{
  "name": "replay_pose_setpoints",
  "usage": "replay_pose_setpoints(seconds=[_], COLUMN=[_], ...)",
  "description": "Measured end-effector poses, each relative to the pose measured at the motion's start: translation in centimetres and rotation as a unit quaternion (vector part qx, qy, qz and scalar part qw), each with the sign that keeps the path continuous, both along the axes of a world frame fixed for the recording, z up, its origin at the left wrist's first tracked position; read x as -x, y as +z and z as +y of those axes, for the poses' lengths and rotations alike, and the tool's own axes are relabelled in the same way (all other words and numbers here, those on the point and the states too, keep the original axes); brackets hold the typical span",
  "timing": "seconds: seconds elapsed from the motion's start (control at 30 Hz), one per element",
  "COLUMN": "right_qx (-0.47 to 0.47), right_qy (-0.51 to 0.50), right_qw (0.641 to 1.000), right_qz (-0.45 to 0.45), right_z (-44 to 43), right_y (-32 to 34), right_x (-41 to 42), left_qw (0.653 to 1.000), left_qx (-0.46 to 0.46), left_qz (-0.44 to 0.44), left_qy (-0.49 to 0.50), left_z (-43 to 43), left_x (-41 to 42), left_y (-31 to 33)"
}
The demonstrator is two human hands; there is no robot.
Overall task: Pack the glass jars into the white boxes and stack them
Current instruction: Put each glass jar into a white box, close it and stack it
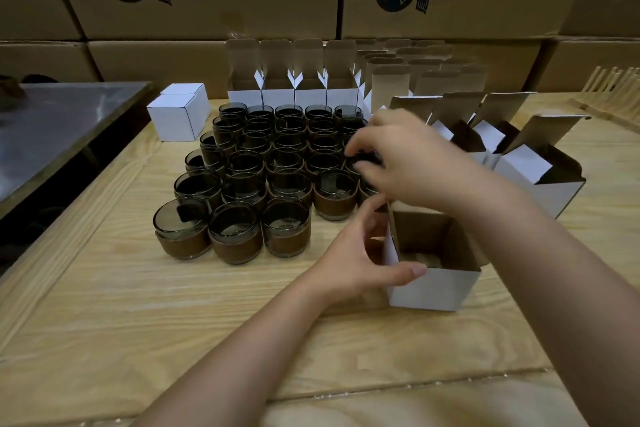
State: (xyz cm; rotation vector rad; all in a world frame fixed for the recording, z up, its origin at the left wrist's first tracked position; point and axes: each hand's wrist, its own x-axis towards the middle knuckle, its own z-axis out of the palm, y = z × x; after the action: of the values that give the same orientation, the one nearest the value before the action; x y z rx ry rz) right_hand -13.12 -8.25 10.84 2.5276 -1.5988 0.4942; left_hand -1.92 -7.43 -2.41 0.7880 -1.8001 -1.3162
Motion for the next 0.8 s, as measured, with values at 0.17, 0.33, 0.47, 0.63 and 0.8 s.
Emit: replay_pose_setpoints(seconds=[0.17,0.33,0.47,0.63,0.8], right_qx=[-0.109,-0.117,-0.127,-0.163,-0.165], right_qy=[0.0,0.016,0.03,0.045,0.049], right_qw=[0.979,0.976,0.982,0.983,0.985], right_qz=[0.172,0.184,0.139,0.067,0.012], right_z=[-4.7,-5.6,-5.4,-4.3,-2.2], right_y=[-1.8,-3.0,-2.8,-1.3,2.5], right_x=[-2.4,-2.8,-2.7,-2.4,-1.1], left_qw=[1.0,1.0,1.0,0.999,0.999], left_qx=[0.007,-0.001,0.005,0.016,0.007], left_qz=[-0.005,-0.009,-0.012,-0.022,-0.002], left_qy=[0.011,0.012,0.018,0.026,0.035], left_z=[0.0,-0.1,-0.1,-0.1,-0.5], left_x=[0.0,0.1,0.2,0.1,-0.2], left_y=[0.0,-0.1,-0.3,-0.2,-0.3])
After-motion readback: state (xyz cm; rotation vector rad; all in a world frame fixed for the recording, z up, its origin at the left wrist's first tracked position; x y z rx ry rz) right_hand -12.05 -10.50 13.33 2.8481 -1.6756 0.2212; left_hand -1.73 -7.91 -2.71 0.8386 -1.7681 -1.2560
